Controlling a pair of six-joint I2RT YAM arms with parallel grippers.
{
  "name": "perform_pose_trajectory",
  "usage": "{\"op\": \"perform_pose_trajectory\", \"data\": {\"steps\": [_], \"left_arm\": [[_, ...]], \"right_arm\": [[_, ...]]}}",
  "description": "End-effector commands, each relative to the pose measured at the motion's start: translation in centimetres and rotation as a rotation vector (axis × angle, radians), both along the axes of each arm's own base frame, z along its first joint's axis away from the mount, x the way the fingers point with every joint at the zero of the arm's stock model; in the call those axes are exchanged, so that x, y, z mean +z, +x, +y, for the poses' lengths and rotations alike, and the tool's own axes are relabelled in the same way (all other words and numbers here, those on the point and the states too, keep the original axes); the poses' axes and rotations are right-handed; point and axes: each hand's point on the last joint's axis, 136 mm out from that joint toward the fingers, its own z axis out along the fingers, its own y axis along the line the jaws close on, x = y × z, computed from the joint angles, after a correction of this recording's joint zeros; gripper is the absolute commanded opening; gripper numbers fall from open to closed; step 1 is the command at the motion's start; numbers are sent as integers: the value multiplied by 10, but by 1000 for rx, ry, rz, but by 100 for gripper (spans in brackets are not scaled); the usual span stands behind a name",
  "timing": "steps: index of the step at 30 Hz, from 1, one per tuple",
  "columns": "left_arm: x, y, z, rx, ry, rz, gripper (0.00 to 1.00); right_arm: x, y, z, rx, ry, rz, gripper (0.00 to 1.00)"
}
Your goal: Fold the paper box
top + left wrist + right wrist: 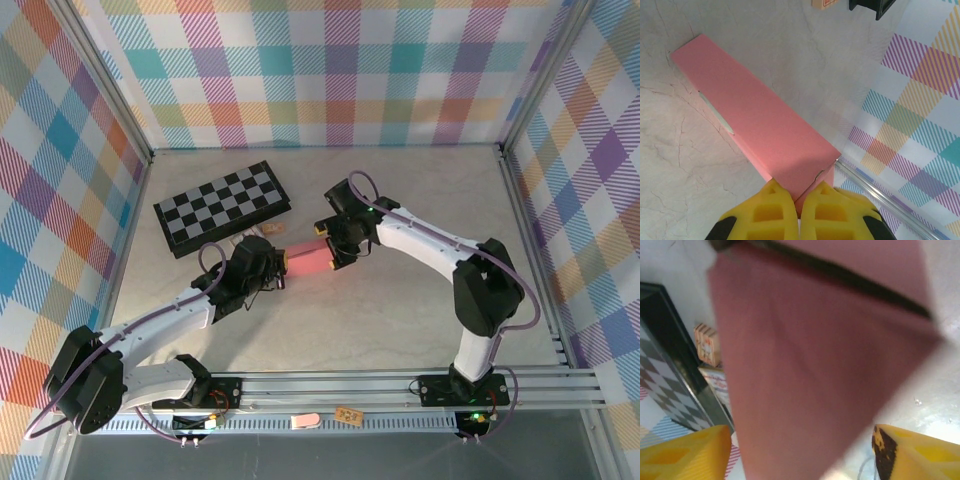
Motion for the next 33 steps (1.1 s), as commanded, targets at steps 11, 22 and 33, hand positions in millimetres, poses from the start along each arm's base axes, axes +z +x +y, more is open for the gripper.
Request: {"op": "perform_pose_trajectory", "data": {"steps": [11,22,33], "left_arm": [[-6,-10,-6,-9,-134,105,36],[23,-58,28,-81,-29,139,54],[28,-45,32,-143,64,96,49]], "right_arm": [[-5,23,-16,4,-2,-104,37],[-15,36,-41,158,116,-398,39],[-68,-7,-90,196,5,-288,72]]}}
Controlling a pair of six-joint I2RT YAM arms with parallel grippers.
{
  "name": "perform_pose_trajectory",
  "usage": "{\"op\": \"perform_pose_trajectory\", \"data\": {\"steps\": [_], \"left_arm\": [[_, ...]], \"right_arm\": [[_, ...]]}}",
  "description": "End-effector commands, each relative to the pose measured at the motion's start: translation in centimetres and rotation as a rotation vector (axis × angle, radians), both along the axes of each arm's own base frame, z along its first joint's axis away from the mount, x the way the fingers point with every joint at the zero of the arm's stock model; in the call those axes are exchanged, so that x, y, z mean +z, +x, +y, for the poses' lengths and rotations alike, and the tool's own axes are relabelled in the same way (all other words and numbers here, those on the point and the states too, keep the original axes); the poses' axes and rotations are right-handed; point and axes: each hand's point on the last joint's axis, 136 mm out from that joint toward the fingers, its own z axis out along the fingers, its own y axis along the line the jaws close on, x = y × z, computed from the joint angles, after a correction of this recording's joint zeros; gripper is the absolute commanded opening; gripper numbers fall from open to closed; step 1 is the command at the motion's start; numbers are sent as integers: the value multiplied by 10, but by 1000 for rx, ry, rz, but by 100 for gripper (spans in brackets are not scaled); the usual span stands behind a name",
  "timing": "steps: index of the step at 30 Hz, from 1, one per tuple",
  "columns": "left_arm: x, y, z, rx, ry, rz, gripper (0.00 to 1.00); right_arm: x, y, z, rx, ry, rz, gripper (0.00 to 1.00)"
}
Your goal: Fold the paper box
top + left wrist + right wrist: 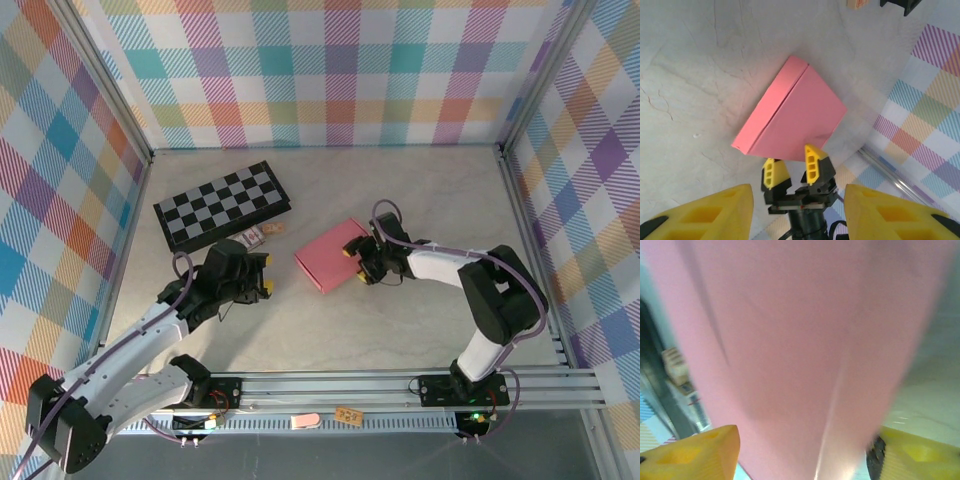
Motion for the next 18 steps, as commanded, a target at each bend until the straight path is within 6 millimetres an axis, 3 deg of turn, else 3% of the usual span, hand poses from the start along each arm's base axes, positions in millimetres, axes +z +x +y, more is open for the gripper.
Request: {"op": "perform_pose_trajectory", "data": {"steps": [1,5,7,8,12,13,14,16,18], "left_arm": [[10,4,2,-63,55,-22,49],[14,8,9,-127,134,-35,49],[22,15,14,-195,208,-73,49],[27,19,16,-227,244,-97,49],[69,42,33,-406,494,-278,56],[83,47,38,-444,574,-334,73],[95,50,42,-482,646,-386,100],[117,53,50,-543,792,-491,100],[128,52,66,-552,925,-524,100]], "right_arm": [[23,-12,-27,-30,-57,-15,74],[59,-32,-73,-39,-230,97,80],[97,-21,-91,-1,-309,0,84],[113,-14,-96,26,-319,-57,100],[189,4,-127,99,-428,-330,99],[209,6,-133,114,-463,-410,99],[224,6,-137,142,-496,-476,99],[256,2,-145,184,-566,-607,99],[274,-6,-166,129,-663,-649,99]]}}
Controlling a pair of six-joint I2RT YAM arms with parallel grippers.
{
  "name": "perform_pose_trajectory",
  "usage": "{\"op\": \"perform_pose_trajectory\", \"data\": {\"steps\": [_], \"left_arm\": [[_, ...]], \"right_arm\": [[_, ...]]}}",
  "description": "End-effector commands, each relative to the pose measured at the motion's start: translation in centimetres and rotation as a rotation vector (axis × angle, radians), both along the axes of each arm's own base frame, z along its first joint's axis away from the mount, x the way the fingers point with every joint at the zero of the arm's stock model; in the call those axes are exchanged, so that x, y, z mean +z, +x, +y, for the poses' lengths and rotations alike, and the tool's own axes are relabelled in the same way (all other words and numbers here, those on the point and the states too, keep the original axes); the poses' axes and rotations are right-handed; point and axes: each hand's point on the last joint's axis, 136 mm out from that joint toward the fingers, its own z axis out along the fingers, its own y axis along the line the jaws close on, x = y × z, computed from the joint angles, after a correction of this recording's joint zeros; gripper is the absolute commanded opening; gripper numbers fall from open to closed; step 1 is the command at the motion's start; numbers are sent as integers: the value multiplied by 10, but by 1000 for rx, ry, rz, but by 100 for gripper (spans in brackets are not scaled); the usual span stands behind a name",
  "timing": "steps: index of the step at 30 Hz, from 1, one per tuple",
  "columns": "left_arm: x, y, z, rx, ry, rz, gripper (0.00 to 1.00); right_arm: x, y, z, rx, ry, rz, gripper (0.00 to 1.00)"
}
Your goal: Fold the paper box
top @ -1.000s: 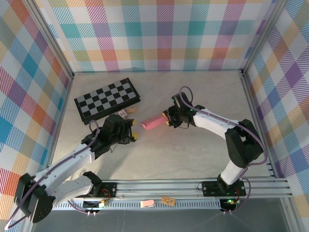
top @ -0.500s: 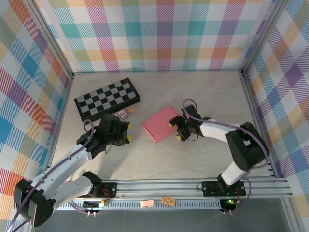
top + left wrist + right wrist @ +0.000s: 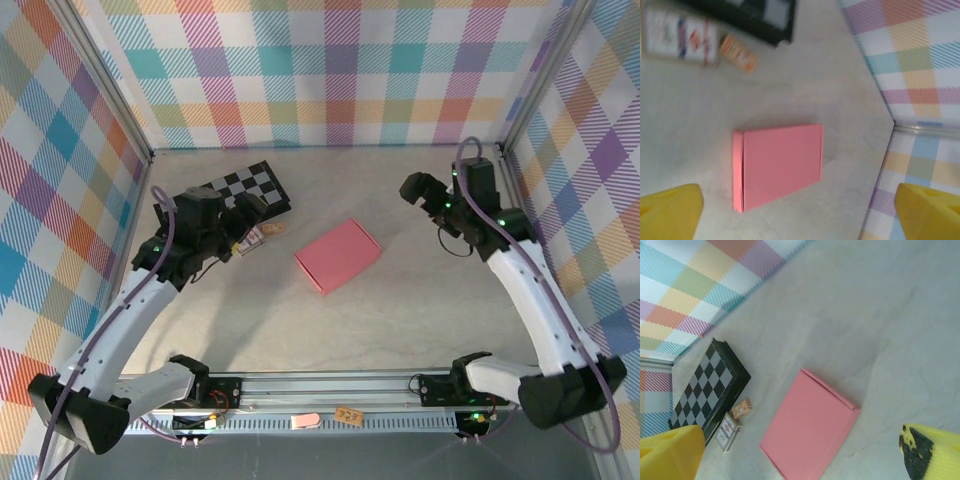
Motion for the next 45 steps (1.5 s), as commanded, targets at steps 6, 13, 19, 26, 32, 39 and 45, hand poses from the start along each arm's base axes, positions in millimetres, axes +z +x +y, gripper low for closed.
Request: {"op": "perform_pose_trajectory", "data": {"steps": [6,13,19,26,32,39,45], "left_arm": [[5,-31,126,258,726,-96,100],[-69,-22,131,40,1030,-123,100],[-136,-3,135,-6,964,-84,100],[-173,24,142,15,863,-157,100],[-170,60,132,-37,827,-261,100],[-183,94,127,-39,786,-343,100],[-193,94,125,-46,786,-360,100]], "right_arm": [[-23,-32,-92,-141,-558,-157,99],[-130,-37,-84,1,-669,-266,99],[-186,-21,-72,90,-612,-277,99],[-184,13,-67,158,-560,-384,99],[-178,48,-73,159,-517,-459,99],[-204,59,-73,169,-515,-469,99],[-212,71,-87,108,-521,-363,99]]}}
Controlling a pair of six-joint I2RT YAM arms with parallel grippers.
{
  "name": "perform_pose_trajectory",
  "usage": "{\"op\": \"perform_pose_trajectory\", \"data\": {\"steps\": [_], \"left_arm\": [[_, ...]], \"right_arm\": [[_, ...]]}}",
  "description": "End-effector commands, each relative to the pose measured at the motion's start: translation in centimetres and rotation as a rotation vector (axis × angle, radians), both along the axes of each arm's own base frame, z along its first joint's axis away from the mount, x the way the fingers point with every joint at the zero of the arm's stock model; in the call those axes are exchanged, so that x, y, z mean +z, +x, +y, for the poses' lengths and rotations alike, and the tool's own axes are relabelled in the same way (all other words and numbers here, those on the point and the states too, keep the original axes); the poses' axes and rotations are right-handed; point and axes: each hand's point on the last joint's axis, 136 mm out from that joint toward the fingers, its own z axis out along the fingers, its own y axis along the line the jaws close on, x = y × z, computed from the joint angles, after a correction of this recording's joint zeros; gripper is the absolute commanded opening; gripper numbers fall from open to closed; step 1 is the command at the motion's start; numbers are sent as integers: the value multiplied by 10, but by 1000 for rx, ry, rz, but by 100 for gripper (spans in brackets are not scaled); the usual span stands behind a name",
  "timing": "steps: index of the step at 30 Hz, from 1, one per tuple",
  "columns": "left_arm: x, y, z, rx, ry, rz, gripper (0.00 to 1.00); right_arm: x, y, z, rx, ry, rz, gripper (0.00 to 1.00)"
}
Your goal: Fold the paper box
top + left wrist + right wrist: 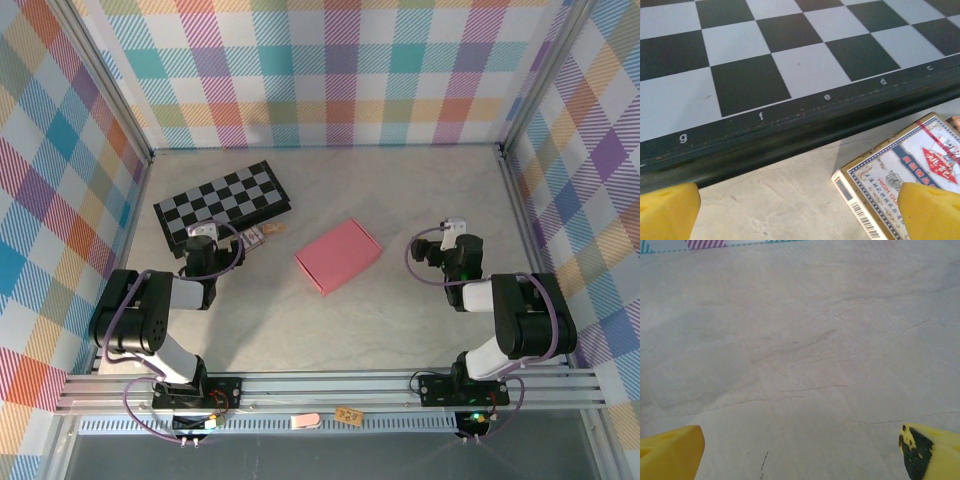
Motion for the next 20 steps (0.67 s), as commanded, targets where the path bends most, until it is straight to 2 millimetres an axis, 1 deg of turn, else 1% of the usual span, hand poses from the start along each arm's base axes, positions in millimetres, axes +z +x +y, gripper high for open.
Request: {"op": "perform_pose_trajectory", "data": {"steps": [1,6,9,20], "left_arm": [[28,13,0,-15,-5,-119,100],[28,14,1,-13,-4,-120,100],[28,14,1,-12,0,-119,100],[28,14,0,-12,4,-118,100]], "right_arm": [[18,18,-10,-50,1,-46,99],[19,17,-9,-49,-3,-50,99],[18,17,0,11,-1,-41,99],[19,16,0,14,1,-50,99]]}}
